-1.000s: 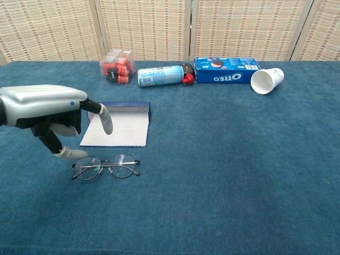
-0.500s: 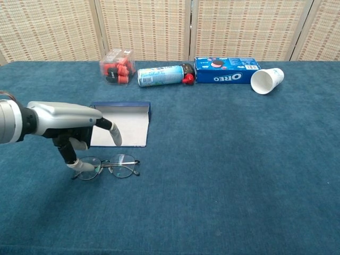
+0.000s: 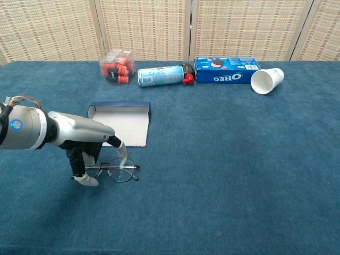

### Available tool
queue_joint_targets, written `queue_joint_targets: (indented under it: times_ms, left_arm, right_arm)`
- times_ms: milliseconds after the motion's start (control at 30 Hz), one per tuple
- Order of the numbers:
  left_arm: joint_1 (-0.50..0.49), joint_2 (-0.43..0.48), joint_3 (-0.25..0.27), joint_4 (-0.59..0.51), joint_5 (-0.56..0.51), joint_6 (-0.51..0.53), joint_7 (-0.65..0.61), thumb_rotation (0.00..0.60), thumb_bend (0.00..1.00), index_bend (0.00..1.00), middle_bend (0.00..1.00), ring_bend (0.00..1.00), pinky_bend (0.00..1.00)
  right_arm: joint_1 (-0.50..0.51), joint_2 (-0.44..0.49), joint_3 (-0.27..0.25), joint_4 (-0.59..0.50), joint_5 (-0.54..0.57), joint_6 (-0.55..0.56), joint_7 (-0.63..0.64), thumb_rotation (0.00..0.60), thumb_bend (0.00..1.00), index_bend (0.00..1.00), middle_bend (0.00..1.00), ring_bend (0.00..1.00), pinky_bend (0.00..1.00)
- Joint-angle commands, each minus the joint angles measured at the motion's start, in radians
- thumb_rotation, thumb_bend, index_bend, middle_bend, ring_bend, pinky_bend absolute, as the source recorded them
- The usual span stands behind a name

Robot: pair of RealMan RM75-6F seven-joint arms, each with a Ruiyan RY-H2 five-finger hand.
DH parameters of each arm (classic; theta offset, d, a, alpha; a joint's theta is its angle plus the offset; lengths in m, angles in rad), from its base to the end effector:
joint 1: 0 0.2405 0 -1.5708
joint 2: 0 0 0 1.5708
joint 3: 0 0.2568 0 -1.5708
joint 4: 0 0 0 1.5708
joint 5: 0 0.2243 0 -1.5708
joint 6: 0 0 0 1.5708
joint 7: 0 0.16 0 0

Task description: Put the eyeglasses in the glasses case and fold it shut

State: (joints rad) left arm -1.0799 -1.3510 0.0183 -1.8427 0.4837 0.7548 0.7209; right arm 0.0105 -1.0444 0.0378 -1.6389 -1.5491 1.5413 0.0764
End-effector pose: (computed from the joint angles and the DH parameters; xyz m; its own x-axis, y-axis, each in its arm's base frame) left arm -0.1163 0.3120 -0.0498 0.6491 0.5821 0.4897 0.7607 -0.4957 -0.4191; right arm -0.3216 -0.1718 0.1710 0.3720 0.0136 0.9281 -0.9282 0.0087 0.3719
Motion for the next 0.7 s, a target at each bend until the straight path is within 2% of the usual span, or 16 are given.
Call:
queue_joint_targets:
  times_ms: [33,200,433,700]
  left_arm:
    - [-0.005,0.01,0.027,-0.034,0.021,0.03,0.002,0.6,0.27,0.25,1.0,1.0,1.0]
    - [0.003,0.019,0.058,-0.062,0.059,0.07,-0.007,0.6,0.27,0.3,1.0,1.0,1.0]
    - [0.048,-0.037,0.062,-0.022,0.115,0.209,-0.021,0.6,0.27,0.33,1.0,1.0,1.0]
    - [0.053,-0.06,0.064,-0.009,0.122,0.22,-0.006,0.6,0.27,0.38,1.0,1.0,1.0]
  right_arm:
    - [0.0,0.0,0.0,0.0,0.0,0.0,0.0,0.6,0.25,0.1,0.11,0.07,0.11]
    - [0.001,0.0,0.001,0.0,0.002,-0.003,-0.001,0.6,0.25,0.1,0.11,0.07,0.11]
    - [0.003,-0.001,0.0,-0.001,0.0,-0.006,-0.002,0.6,0.25,0.1,0.11,0.07,0.11]
    - [-0.004,0.0,-0.002,-0.004,0.001,0.004,-0.003,0.6,0.25,0.1,0.11,0.08,0.11]
